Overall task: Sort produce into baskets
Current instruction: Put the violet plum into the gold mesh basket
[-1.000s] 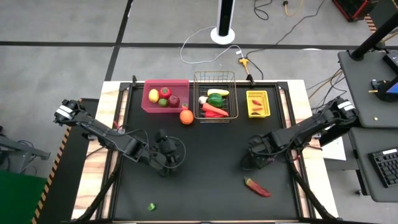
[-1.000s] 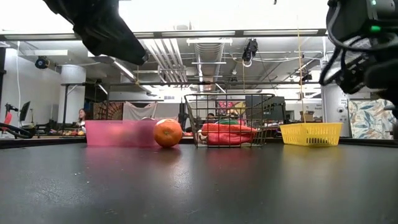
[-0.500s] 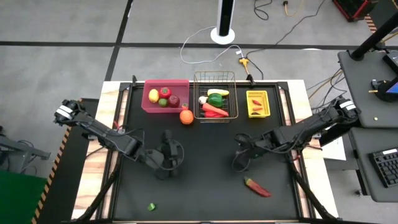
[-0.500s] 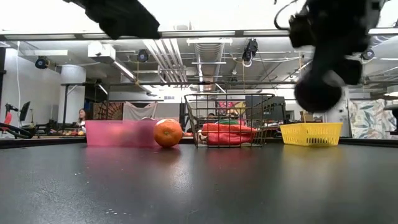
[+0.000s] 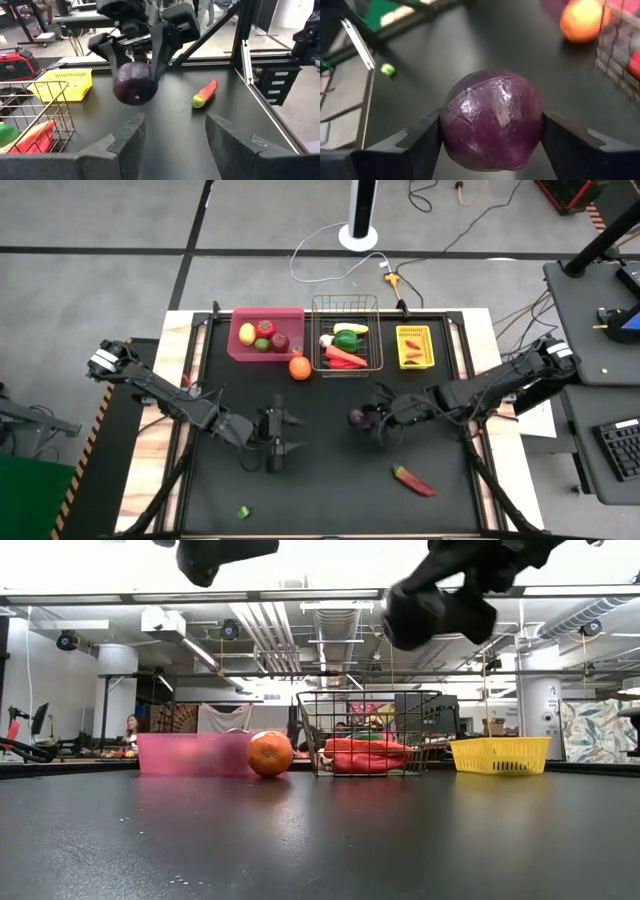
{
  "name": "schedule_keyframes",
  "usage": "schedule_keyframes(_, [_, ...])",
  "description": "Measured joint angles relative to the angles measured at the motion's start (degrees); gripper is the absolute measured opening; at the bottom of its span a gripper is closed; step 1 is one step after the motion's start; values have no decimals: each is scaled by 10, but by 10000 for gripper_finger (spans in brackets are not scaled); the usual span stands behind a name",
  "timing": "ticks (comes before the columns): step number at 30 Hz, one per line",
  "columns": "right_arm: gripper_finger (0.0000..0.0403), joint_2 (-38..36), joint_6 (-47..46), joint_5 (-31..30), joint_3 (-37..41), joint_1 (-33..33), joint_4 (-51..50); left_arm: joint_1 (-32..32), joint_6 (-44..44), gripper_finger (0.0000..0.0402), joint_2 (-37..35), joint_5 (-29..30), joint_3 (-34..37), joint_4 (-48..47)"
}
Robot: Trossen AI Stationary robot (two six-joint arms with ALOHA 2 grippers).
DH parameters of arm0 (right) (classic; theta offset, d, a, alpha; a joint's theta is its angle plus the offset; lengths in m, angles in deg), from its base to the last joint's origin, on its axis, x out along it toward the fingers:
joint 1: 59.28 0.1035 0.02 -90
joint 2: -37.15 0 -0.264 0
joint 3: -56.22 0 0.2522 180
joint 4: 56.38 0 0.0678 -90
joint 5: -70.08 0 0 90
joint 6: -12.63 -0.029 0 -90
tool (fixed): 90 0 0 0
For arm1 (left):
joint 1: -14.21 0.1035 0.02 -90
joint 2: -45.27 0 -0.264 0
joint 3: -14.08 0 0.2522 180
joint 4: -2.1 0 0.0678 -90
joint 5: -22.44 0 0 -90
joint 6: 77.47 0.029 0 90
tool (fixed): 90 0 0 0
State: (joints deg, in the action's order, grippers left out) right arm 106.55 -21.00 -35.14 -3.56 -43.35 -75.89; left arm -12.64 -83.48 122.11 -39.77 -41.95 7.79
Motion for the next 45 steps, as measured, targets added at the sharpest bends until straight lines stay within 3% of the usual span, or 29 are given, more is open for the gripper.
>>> schedule_keyframes(23, [290,0,231,21,3,-19,233,1,-18,192,0,2,-2,81])
schedule_keyframes(30, [290,18,274,22,3,-6,262,10,-52,235,0,3,-2,81])
schedule_keyframes(37, [290,59,317,22,3,14,315,10,-28,283,0,-1,-2,86])
schedule_keyframes(45, [290,74,347,22,3,17,348,9,-20,292,6,-35,-1,92])
